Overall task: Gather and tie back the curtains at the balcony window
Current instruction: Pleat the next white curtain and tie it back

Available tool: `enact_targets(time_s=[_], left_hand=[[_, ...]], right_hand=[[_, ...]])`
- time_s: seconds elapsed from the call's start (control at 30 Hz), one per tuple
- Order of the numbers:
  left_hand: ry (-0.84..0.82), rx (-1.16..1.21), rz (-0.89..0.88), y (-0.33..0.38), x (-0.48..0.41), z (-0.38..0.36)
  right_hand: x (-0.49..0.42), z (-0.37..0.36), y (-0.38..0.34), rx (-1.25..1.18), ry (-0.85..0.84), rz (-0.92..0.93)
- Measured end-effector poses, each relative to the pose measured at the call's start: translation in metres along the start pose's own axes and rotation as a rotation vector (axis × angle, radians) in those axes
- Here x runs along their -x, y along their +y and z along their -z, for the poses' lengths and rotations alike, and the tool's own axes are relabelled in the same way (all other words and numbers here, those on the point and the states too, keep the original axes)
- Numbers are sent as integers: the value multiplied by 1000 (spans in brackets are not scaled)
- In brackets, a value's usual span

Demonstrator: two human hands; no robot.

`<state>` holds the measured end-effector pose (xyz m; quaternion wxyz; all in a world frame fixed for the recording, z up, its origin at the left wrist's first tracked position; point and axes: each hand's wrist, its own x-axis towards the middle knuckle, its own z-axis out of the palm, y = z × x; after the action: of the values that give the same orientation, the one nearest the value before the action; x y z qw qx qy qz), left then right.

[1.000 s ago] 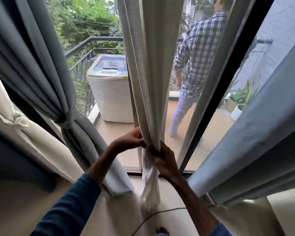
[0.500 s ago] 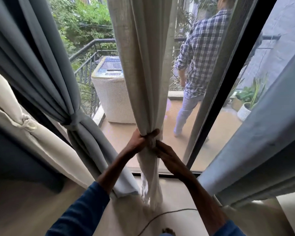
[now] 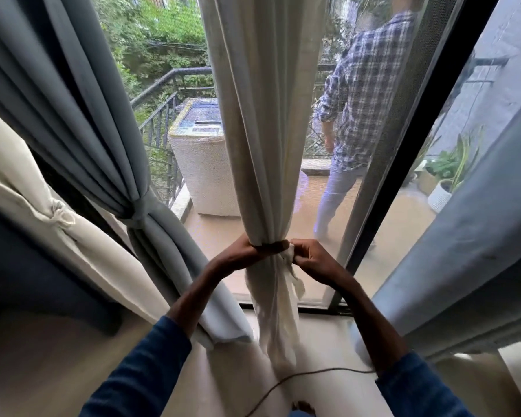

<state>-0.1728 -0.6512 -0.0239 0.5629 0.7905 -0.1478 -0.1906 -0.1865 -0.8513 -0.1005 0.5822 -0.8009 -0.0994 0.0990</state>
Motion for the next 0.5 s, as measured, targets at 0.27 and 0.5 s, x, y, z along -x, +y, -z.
enact_targets(time_s=[0.27,0.5], left_hand=[[399,-236,42,-6,-19,2],[227,-954,250,17,-29,-17]], right_hand=[[32,13,-47,110,103,90],[49,-51,-69,544,15,186]])
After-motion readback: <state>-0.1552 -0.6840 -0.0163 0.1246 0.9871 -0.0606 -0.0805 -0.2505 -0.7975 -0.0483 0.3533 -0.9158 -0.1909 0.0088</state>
